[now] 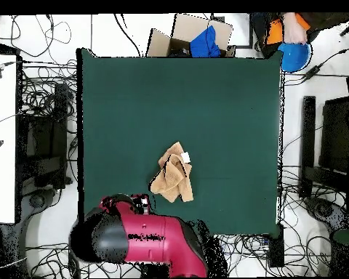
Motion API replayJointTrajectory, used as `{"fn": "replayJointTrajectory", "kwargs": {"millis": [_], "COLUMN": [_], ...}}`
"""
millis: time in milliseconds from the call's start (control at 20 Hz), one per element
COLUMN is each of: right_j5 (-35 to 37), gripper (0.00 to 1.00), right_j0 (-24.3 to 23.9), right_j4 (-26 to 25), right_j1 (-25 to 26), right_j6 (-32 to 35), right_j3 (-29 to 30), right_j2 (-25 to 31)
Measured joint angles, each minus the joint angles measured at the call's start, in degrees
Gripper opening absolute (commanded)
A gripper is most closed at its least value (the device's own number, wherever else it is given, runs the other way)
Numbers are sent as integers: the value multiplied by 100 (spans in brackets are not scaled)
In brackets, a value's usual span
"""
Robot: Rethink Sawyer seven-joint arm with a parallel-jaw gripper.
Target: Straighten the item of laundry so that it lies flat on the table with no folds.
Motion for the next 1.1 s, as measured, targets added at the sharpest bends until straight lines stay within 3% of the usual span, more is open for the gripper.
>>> {"fn": "replayJointTrajectory", "kwargs": {"millis": [550,1100], "right_j5": [-630,-787], "gripper": [100,100], "right_j0": [-440,-1122], "right_j4": [1,-16], "right_j1": [378,617], "right_j6": [0,0], "right_j3": [-168,-285], "right_j2": [1,21]}}
